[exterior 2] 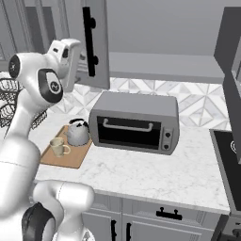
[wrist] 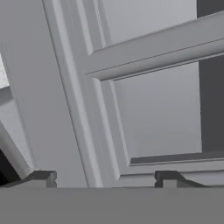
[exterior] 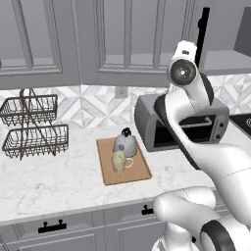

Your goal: Pick the kettle from the counter and place it on the tray. Then pick the mug from the cabinet and place it on the tray. Then close the cabinet doors.

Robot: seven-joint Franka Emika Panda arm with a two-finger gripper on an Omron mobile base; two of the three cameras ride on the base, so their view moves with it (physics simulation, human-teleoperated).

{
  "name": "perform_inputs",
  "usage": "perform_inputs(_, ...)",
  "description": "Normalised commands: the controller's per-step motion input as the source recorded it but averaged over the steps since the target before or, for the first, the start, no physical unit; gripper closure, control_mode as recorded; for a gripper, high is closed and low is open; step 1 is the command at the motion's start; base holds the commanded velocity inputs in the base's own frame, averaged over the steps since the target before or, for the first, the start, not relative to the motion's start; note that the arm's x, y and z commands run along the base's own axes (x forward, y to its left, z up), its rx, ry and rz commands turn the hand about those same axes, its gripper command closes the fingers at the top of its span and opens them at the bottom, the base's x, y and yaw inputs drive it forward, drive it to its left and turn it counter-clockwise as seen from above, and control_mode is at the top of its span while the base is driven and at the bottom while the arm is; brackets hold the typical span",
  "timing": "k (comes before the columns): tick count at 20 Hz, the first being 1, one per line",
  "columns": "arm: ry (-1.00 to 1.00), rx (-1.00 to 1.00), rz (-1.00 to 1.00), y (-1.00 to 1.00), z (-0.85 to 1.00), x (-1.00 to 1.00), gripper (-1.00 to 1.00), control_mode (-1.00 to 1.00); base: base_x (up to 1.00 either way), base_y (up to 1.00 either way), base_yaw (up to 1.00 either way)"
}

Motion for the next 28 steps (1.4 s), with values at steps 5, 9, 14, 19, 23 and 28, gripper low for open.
perform_inputs(5,0.15,0.01,0.23,-0.39,-0.13,0.74,-1.0,-1.0,0.0,0.0,0.0)
perform_inputs(9,0.0,-0.03,0.24,-0.17,-0.23,0.51,-1.0,-1.0,0.0,0.0,0.0)
perform_inputs(14,0.12,-0.01,0.17,-0.06,-0.16,0.71,-1.0,-1.0,0.0,0.0,0.0)
perform_inputs(19,0.12,-0.07,0.13,0.0,-0.17,0.59,-1.0,-1.0,0.0,0.0,0.0)
perform_inputs(23,0.08,-0.13,0.07,0.03,-0.19,0.26,-1.0,-1.0,0.0,0.0,0.0)
perform_inputs(28,0.02,-0.19,0.04,0.11,-0.29,0.01,-1.0,-1.0,0.0,0.0,0.0)
